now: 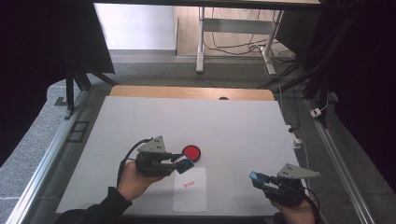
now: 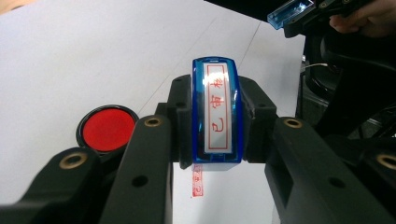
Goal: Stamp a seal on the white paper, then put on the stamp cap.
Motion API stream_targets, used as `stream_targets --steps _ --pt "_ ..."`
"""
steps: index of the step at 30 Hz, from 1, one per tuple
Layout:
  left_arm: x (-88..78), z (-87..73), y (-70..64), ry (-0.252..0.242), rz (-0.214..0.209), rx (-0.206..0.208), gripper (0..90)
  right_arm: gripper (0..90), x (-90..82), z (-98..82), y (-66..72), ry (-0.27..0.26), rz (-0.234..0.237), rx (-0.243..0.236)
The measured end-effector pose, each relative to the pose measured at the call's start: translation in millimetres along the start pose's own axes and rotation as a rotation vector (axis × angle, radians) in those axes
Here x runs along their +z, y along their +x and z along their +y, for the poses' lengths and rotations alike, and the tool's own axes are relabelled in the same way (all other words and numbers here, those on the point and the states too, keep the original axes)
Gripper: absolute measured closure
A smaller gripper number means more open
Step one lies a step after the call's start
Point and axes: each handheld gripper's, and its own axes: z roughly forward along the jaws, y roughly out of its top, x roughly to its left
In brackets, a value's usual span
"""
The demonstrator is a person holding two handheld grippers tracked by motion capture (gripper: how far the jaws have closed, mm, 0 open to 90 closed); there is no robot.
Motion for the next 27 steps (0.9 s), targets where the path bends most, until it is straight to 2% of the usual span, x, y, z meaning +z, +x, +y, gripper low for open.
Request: stream_targets --steps 14,19,27 --pt "-3.7 1.8 -0.6 -0.015 -0.012 0.015 69.3 68.7 2.6 6.7 4.7 -0.004 0.024 -0.021" --pt "-4.6 2.2 -0.4 -0.021 -0.021 0.017 69.3 68.7 6.7 12.4 9.4 -0.013 0.059 -0.032" --pt "-6.0 3.0 -0.9 -0.029 -0.033 0.026 69.3 68.6 15.6 23.5 19.8 -0.020 0.124 -0.081"
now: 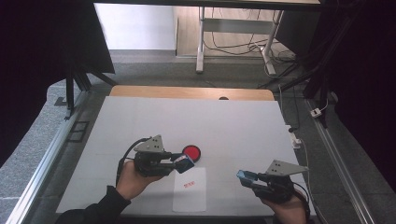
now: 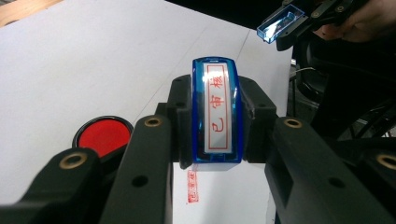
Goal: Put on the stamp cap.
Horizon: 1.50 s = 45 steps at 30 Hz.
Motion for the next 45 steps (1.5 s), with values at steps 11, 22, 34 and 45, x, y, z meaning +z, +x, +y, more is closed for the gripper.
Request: stream_targets --steps 11,22,34,45 --pt "0.0 0.4 -0.6 -0.004 -0.014 0.012 69.3 68.7 23.1 16.1 11.5 0.009 0.123 -0.058" --pt "-1.2 0.5 0.8 -0.018 -0.043 0.003 69.4 68.7 48.8 27.7 15.8 0.036 0.237 -0.085" --pt "-0.3 1.0 0.0 -0.024 -0.091 0.019 69.4 68.7 72.2 38.2 21.4 0.024 0.348 -0.144" --pt "1.7 1.9 -2.8 -0.015 -0.134 0.056 69.5 68.7 89.8 41.9 22.3 0.030 0.432 -0.174"
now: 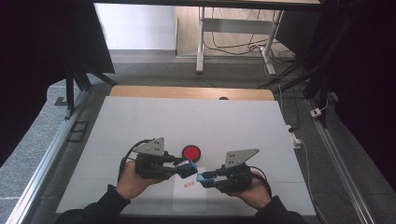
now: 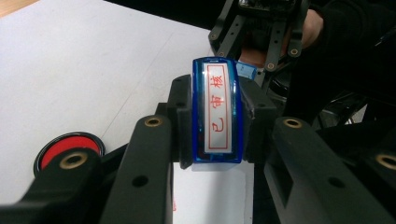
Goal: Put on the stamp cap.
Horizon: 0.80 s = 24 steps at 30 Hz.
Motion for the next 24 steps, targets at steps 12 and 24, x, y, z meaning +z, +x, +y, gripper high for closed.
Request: stream_targets --steps 12,24 --pt "3.0 1.1 -2.5 0.012 -0.016 0.031 69.5 68.8 17.4 2.6 -5.9 0.016 0.066 -0.012" --pt "5.9 1.4 -5.3 0.021 -0.040 0.074 69.6 68.8 30.8 7.7 -7.6 0.030 0.124 -0.034"
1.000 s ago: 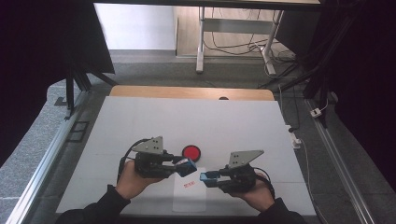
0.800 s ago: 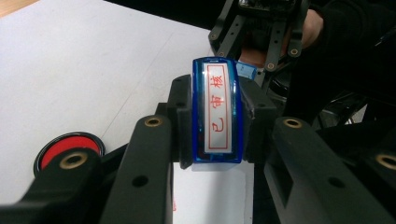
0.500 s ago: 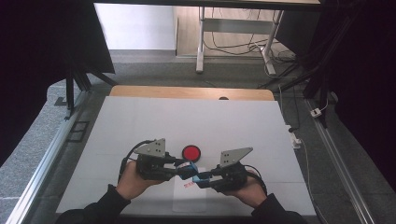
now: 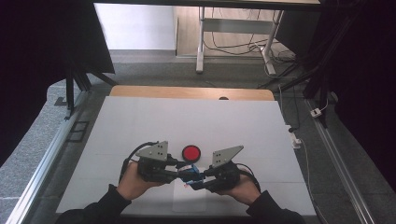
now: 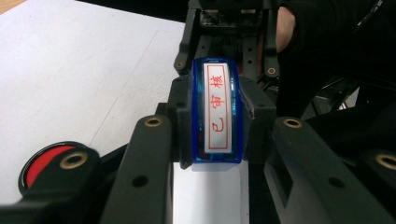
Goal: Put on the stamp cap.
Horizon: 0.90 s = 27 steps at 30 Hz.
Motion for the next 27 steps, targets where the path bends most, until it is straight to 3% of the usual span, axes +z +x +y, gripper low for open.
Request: stream_targets --steps 13,27 --pt "0.7 0.1 -1.9 0.012 -0.036 0.044 69.6 68.8 4.0 2.3 0.1 0.013 0.023 -0.024" --pt "0.9 -1.7 0.3 0.018 -0.080 0.047 69.6 68.9 4.1 3.5 2.6 0.028 0.040 -0.053"
